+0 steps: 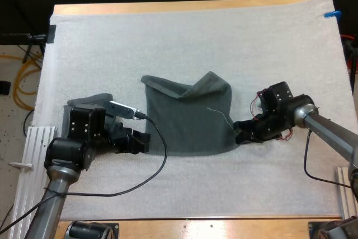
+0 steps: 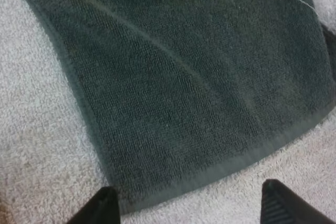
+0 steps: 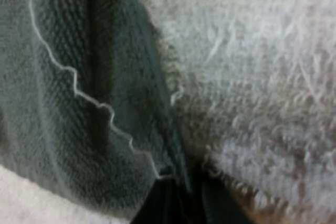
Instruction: Pick towel from pile fold and stack
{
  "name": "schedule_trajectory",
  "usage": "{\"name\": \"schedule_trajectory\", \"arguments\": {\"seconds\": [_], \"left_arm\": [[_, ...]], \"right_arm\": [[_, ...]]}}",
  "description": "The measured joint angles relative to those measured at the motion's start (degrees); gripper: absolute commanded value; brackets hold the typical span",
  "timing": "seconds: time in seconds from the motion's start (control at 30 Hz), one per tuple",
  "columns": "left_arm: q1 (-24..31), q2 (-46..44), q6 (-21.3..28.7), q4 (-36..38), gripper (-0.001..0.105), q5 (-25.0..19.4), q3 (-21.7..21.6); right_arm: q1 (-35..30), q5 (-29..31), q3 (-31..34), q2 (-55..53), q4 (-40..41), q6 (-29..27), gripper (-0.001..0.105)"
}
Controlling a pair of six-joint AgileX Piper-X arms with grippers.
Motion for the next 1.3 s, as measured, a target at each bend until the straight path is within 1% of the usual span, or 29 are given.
{"name": "schedule_trajectory", "arguments": {"seconds": [0.13,0.2,0.27,0.33,0.4,0.5,0.63,0.7,0.77,0.83,0.97,1.03,1.17,1.3], "left_arm": [[0.0,0.0,0.0,0.0,0.056,0.47,0.0],[0.0,0.0,0.0,0.0,0.056,0.97,0.0],[0.0,0.0,0.0,0.0,0.056,1.78,0.0],[0.0,0.0,-0.07,0.0,0.056,3.66,0.0],[0.0,0.0,-0.07,0.0,0.056,5.7,0.0],[0.0,0.0,-0.09,0.0,0.056,7.93,0.0],[-0.38,0.0,-0.14,0.0,0.056,10.44,0.0],[-1.66,0.0,-0.14,0.0,0.056,10.65,0.0],[-4.25,0.26,-0.14,0.0,0.056,10.86,0.0],[-7.28,1.65,-0.14,-0.2,0.056,9.43,0.0],[-13.37,7.13,-0.22,-0.59,0.056,2.46,0.0],[-15.52,10.79,-0.92,-1.18,0.056,1.59,0.0],[-18.6,18.12,-4.07,-3.9,0.056,0.55,0.0],[-19.58,24.3,-7.7,-8.33,0.056,0.2,0.0]], "right_arm": [[0.0,1.0,0.02,-0.6,1.19,-0.07,0.0],[0.03,4.0,0.2,-2.83,3.97,-1.09,0.0],[0.12,8.96,0.23,-6.54,7.89,-1.97,0.0],[0.11,13.32,0.23,-11.7,11.3,-2.34,0.0],[0.11,15.72,0.23,-16.19,14.51,-2.38,0.0],[0.11,16.68,0.47,-21.25,16.89,-2.0,0.0],[0.11,16.85,2.67,-22.91,17.02,-0.09,0.0],[0.11,17.03,4.86,-22.9,16.63,0.64,0.0],[0.11,17.02,7.22,-22.9,16.33,0.86,0.0],[0.11,17.21,9.6,-22.9,15.46,1.49,0.0],[0.11,17.18,12.58,-22.9,13.11,4.02,0.0],[0.11,17.18,13.08,-22.9,12.69,4.53,0.0],[0.11,17.18,13.09,-22.9,11.82,4.67,0.0],[0.11,17.02,13.09,-22.9,11.05,4.81,0.0]]}}
